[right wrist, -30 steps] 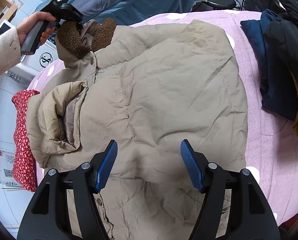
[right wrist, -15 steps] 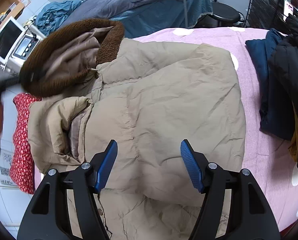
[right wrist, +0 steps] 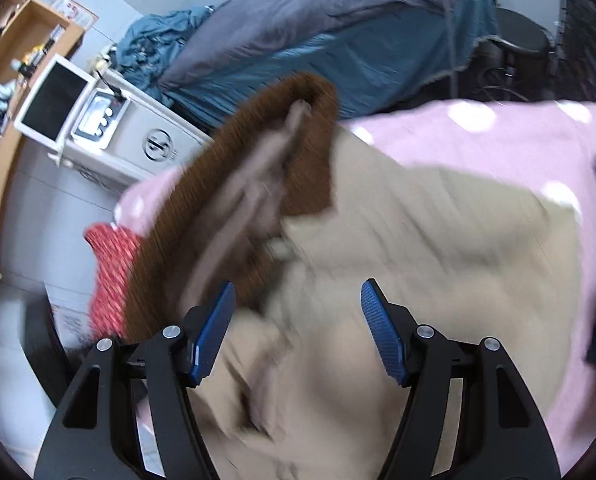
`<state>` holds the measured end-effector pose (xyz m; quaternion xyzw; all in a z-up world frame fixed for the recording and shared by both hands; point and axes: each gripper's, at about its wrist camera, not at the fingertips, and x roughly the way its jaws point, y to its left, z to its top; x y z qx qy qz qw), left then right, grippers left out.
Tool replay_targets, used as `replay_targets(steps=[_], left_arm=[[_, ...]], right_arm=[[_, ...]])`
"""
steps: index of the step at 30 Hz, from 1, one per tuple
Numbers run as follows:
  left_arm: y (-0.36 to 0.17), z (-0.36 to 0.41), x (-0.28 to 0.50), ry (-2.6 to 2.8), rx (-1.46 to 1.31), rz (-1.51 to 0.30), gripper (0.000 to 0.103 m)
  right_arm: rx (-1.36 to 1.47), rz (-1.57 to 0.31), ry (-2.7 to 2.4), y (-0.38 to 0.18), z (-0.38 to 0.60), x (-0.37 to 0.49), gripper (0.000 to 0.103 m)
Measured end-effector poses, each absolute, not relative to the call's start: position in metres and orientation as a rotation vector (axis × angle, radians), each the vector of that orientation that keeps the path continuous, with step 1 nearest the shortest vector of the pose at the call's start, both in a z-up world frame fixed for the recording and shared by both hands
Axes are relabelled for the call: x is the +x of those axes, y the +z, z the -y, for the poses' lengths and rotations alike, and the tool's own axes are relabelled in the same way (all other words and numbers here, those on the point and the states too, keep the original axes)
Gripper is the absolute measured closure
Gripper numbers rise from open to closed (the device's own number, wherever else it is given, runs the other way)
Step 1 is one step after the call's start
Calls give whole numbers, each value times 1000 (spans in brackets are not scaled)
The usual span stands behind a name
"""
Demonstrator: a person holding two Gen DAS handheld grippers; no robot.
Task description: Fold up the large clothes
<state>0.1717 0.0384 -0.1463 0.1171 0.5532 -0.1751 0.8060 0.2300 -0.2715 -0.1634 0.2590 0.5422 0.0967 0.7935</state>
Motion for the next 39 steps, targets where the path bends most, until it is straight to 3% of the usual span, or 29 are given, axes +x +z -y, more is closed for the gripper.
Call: replay_targets(steps=[12,15,16,20,29,39], left_arm=[[-157,-46,172,-367,181,-1194,83],[-159,-48,172,-371,182,-1196,82],[-160,-49,173,-371,179,-1198,82],[-163,-53,176,-363,163,-1213,81],[-157,-78,203,-290,84,-1215,81],[-141,-101,202,-228,21,-1197,74]], right_arm=[[710,-1281,127,-215,230,399,38],[644,-1335,76,-231,224,408,62],[631,-1325,82,-232,224,406,78],[573,-1221,104,-213,232,382,86],[762,-1016,98,-157,290,221,88],[904,-1058,54,-175,276,57,89]])
